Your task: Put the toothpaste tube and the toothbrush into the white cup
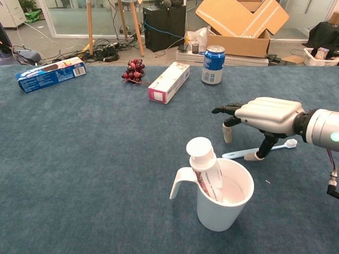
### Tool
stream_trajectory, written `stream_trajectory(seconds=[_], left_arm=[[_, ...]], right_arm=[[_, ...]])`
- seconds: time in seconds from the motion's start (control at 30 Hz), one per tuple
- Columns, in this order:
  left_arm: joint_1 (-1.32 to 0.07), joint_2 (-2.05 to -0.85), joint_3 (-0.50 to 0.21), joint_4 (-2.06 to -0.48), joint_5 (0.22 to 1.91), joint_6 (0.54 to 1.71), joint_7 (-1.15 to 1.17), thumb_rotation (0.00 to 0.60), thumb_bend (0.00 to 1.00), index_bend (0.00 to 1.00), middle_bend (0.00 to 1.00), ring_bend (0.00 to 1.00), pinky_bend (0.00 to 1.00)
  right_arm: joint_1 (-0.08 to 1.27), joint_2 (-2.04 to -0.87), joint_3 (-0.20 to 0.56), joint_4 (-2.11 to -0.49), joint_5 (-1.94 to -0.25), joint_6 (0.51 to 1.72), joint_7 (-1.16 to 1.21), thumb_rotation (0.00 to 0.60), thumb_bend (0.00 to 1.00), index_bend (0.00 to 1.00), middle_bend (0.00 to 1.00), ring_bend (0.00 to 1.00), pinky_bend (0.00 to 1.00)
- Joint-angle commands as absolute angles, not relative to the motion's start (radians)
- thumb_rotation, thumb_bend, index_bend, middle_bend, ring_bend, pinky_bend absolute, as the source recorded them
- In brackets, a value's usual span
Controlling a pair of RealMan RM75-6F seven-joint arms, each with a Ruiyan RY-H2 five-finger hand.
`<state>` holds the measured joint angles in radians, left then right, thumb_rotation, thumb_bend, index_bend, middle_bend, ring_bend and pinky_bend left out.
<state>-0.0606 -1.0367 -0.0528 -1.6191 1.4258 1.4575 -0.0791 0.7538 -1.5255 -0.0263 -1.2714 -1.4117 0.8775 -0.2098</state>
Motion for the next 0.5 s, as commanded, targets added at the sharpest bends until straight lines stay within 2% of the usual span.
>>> stream_trajectory(seconds=[0.03, 0.5], left_arm=[[-0.061, -1.037, -0.053, -1.619, 1.425, 1.457, -0.079, 0.6, 0.0, 0.78, 0.45, 0.36, 0.4], [-0.061, -1.036, -0.053, -1.619, 1.425, 1.455, -0.081, 0.6, 0.0, 0.78, 0.45, 0.36, 0.4]], right_arm=[[0.751, -1.532, -0.026, -1.262, -1.417, 0.874, -0.205, 0.6, 0.14, 0.43, 0.0, 0.0, 0.24], [0.744, -1.556, -0.015, -1.224, -1.431, 0.857, -0.19, 0.6, 0.15, 0.46, 0.0, 0.0, 0.24]])
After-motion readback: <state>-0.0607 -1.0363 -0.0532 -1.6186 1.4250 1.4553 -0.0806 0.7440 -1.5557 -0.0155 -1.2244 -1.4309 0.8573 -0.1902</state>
